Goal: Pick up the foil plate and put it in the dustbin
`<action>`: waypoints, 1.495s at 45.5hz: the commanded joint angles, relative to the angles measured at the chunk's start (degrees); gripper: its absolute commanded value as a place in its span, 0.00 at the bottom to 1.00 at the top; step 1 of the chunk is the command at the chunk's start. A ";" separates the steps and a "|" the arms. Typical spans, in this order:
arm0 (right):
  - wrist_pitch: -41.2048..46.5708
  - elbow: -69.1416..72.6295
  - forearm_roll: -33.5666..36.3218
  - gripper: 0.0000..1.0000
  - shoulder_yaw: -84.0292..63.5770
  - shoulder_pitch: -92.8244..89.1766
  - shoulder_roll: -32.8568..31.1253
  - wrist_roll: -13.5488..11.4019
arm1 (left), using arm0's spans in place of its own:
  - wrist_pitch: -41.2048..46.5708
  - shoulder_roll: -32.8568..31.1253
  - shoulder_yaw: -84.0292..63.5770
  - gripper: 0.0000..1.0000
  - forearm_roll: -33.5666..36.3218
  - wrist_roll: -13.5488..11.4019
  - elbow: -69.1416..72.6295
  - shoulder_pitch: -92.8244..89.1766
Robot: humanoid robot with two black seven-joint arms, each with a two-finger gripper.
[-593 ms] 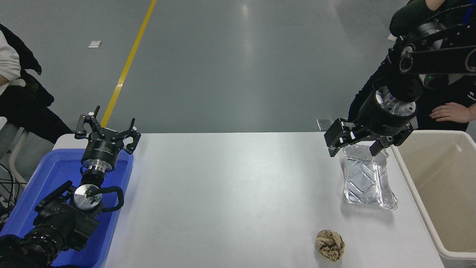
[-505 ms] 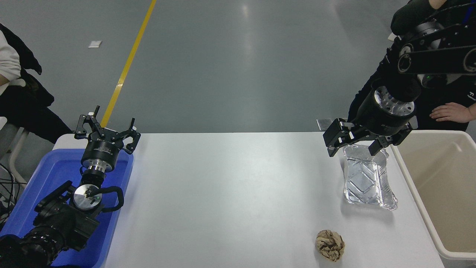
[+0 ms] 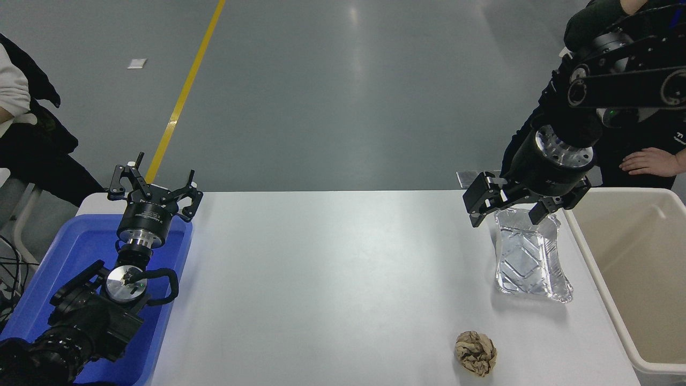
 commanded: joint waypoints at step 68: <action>-5.17 -22.74 -1.32 1.00 -1.14 -17.12 -14.35 0.18 | -0.09 0.02 0.00 0.99 0.01 0.00 -0.03 -0.08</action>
